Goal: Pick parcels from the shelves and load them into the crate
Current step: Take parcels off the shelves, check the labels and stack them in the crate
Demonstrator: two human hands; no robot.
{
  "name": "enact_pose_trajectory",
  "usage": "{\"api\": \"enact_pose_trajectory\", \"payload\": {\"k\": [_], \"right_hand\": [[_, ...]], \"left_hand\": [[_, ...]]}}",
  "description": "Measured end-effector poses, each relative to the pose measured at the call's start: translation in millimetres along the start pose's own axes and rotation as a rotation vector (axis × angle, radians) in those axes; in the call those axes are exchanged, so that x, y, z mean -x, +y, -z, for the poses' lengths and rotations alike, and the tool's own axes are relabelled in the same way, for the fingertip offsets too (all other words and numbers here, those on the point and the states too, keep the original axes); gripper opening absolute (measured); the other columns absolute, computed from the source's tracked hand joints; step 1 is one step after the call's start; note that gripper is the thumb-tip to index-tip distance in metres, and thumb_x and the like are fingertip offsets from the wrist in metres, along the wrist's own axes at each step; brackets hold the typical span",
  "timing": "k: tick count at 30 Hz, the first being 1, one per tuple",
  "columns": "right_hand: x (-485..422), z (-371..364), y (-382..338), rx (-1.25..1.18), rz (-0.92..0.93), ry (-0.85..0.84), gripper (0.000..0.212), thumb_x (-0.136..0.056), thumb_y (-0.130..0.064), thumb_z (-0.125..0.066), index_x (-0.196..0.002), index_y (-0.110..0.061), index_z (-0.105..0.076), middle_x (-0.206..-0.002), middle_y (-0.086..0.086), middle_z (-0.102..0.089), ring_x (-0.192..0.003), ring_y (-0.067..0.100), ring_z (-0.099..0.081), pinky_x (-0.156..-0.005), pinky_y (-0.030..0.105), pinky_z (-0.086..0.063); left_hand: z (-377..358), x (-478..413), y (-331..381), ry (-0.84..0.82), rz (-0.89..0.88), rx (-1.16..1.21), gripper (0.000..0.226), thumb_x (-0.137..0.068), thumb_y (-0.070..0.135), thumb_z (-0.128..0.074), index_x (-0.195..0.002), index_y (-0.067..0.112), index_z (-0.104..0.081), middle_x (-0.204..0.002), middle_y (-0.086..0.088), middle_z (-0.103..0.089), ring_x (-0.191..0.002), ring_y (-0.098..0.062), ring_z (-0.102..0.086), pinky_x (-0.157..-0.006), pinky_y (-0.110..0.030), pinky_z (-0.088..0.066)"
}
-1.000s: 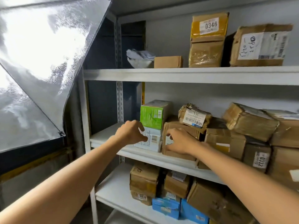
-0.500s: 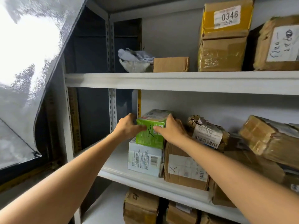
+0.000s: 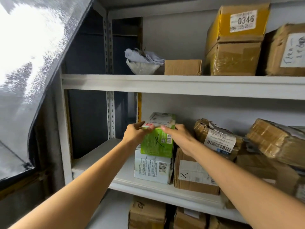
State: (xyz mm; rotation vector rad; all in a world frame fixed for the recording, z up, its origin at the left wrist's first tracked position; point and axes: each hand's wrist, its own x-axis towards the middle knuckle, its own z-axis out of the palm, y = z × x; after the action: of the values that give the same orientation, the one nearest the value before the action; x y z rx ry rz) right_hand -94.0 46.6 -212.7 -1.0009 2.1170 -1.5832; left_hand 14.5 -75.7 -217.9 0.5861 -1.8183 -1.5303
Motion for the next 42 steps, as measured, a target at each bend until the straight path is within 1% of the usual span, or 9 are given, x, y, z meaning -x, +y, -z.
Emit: {"api": "enact_pose_trajectory", "payload": {"k": [5,9,17,23,25,28,30,35,42], "right_hand": [[29,-7,-4,-0.096,0.044,0.008,0.055,-0.087,-0.032,-0.070,-0.136,-0.019,-0.047,-0.135,0.007,-0.058,-0.119,0.020,-0.055,-0.106,0.043,-0.042],[46,-16,-13,-0.193,0.079,-0.044,0.061,-0.088,-0.015,-0.069,-0.143,-0.020,-0.043,-0.133,0.008,-0.059,-0.118,0.023,-0.057,-0.104,0.045,-0.045],[68,-20,-11,-0.415,0.079,-0.099,0.082,-0.084,0.015,-0.060,-0.151,-0.020,-0.029,-0.135,0.011,-0.057,-0.121,0.026,-0.056,-0.100,0.042,-0.048],[85,-8,-2,-0.288,0.166,-0.149,0.088,-0.082,0.011,-0.065,-0.153,-0.020,-0.025,-0.147,0.008,-0.045,-0.135,0.023,-0.042,-0.114,0.045,-0.033],[93,-5,1,-0.250,0.233,-0.145,0.087,-0.082,0.008,-0.067,-0.153,-0.017,-0.024,-0.147,0.007,-0.046,-0.137,0.022,-0.040,-0.114,0.044,-0.034],[108,2,6,-0.234,0.316,-0.159,0.083,-0.082,0.007,-0.068,-0.152,-0.013,-0.027,-0.136,0.001,-0.056,-0.125,0.014,-0.051,-0.097,0.025,-0.049],[117,8,9,-0.222,0.346,-0.160,0.080,-0.082,0.006,-0.069,-0.150,-0.014,-0.031,-0.131,-0.003,-0.059,-0.118,0.007,-0.055,-0.088,0.015,-0.049],[130,27,14,-0.203,0.368,-0.128,0.080,-0.081,0.004,-0.070,-0.150,-0.012,-0.033,-0.134,0.002,-0.059,-0.125,0.017,-0.054,-0.108,0.042,-0.043],[156,52,23,-0.148,0.384,-0.070,0.080,-0.080,0.000,-0.071,-0.150,-0.013,-0.033,-0.135,0.000,-0.058,-0.127,0.017,-0.053,-0.108,0.046,-0.041]], "left_hand": [[15,28,-2,-0.003,-0.049,0.115,0.057,-0.077,0.016,-0.079,-0.129,0.005,-0.059,-0.108,-0.010,-0.072,-0.095,-0.025,-0.071,-0.086,-0.042,-0.058],[31,50,-3,-0.030,-0.122,0.249,0.043,-0.076,0.002,-0.076,-0.118,0.011,-0.067,-0.095,-0.003,-0.076,-0.081,-0.019,-0.074,-0.062,-0.026,-0.059],[35,81,-5,-0.142,-0.068,0.365,0.052,-0.080,-0.007,-0.067,-0.128,0.012,-0.060,-0.113,-0.008,-0.072,-0.093,-0.019,-0.072,-0.065,-0.023,-0.057],[31,112,-12,-0.112,-0.221,0.294,0.063,-0.065,0.007,-0.077,-0.125,0.019,-0.062,-0.110,-0.001,-0.073,-0.099,-0.017,-0.071,-0.072,-0.023,-0.057],[31,121,-11,-0.097,-0.269,0.265,0.066,-0.064,0.008,-0.079,-0.126,0.021,-0.061,-0.109,0.001,-0.074,-0.099,-0.015,-0.071,-0.072,-0.022,-0.057],[30,135,-8,-0.097,-0.311,0.241,0.064,-0.061,0.010,-0.081,-0.121,0.026,-0.062,-0.107,0.004,-0.074,-0.097,-0.012,-0.071,-0.071,-0.021,-0.057],[26,141,-7,-0.104,-0.316,0.238,0.063,-0.059,0.011,-0.081,-0.117,0.029,-0.063,-0.105,0.005,-0.075,-0.096,-0.011,-0.071,-0.069,-0.021,-0.057],[10,152,-4,-0.118,-0.308,0.251,0.068,-0.058,0.011,-0.081,-0.121,0.027,-0.061,-0.107,0.004,-0.074,-0.099,-0.013,-0.071,-0.071,-0.025,-0.059],[-10,168,-2,-0.158,-0.314,0.268,0.069,-0.055,0.015,-0.083,-0.120,0.028,-0.063,-0.108,0.005,-0.074,-0.100,-0.012,-0.070,-0.071,-0.024,-0.058]]}}
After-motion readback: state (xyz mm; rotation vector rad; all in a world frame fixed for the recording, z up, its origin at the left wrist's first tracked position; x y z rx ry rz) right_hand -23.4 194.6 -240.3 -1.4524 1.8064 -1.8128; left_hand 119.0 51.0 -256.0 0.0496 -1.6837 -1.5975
